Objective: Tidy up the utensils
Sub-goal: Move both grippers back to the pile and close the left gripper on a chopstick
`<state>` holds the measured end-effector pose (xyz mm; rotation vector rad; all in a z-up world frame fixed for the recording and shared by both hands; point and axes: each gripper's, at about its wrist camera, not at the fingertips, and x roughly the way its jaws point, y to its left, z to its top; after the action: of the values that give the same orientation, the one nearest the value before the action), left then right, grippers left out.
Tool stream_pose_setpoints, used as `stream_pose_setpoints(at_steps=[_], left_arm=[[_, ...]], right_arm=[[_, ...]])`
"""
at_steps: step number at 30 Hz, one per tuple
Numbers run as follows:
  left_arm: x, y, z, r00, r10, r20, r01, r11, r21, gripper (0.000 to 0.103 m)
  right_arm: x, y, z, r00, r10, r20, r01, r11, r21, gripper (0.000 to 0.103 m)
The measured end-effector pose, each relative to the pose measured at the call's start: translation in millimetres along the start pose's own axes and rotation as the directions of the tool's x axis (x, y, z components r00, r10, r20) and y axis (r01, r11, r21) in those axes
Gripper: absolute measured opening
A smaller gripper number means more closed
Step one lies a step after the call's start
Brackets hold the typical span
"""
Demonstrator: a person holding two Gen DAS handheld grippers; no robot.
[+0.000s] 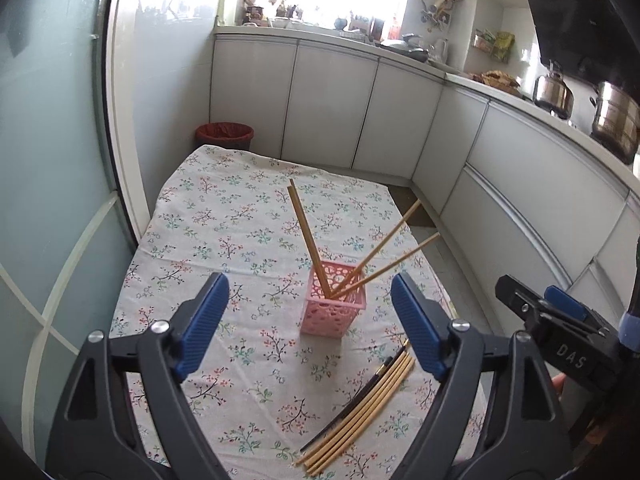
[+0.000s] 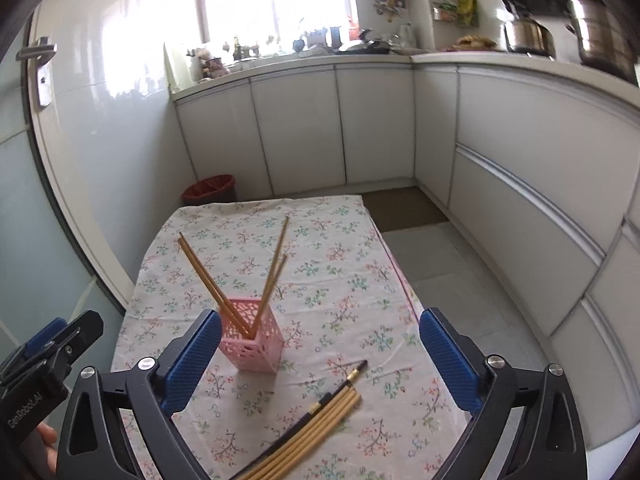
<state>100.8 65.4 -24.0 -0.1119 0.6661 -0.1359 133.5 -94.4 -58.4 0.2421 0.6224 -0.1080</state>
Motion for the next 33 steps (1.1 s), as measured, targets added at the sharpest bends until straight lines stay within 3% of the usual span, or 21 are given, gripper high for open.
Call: stream_pose_setpoints(at_steps=[6, 11, 15, 18, 25, 29, 31, 33], left_arm=[[10.5, -14.7, -18.4, 0.997, 0.014, -0.081, -0.006, 0.996, 0.088, 0.086], [36.6, -26.5, -40.2, 0.975, 0.005, -0.224, 0.033, 0.986, 0.166, 0.086], [67.9, -40.7, -60.2, 0.925, 0.002, -0.38, 0.088, 0.972, 0.22, 0.086], [89.2, -60.3, -74.7, 0.886, 0.0, -0.465, 0.14, 0.953, 0.267, 0.086], [130.3, -107.6, -94.8, 0.845, 0.033, -0.533, 0.19, 0.914, 0.358, 0.086], [152.0, -133.0, -101.4, 0.806, 0.006, -0.592, 0.271, 0.886, 0.378, 0.085], [162.5, -143.7, -103.3, 0.776, -0.032, -0.63, 0.337, 0.865, 0.371, 0.074], [172.3, -151.4, -104.7, 0.746, -0.051, -0.664, 0.389, 0.842, 0.373, 0.072]], right_arm=[[3.4, -46.8, -33.4, 0.995, 0.017, -0.097, -0.006, 0.994, 0.114, 0.102], [30.8, -93.2, -74.2, 0.966, 0.026, -0.258, 0.028, 0.979, 0.203, 0.103], [50.0, -126.4, -101.1, 0.938, 0.04, -0.345, 0.062, 0.958, 0.279, 0.103], [55.3, -144.5, -112.7, 0.934, 0.038, -0.354, 0.085, 0.942, 0.326, 0.103], [75.7, -167.7, -129.3, 0.911, 0.078, -0.404, 0.09, 0.921, 0.379, 0.103], [76.8, -182.8, -127.2, 0.921, 0.083, -0.382, 0.1, 0.895, 0.435, 0.103], [74.5, -191.6, -125.6, 0.928, 0.08, -0.365, 0.108, 0.878, 0.467, 0.103], [73.0, -200.3, -126.1, 0.93, 0.095, -0.354, 0.106, 0.855, 0.507, 0.103]])
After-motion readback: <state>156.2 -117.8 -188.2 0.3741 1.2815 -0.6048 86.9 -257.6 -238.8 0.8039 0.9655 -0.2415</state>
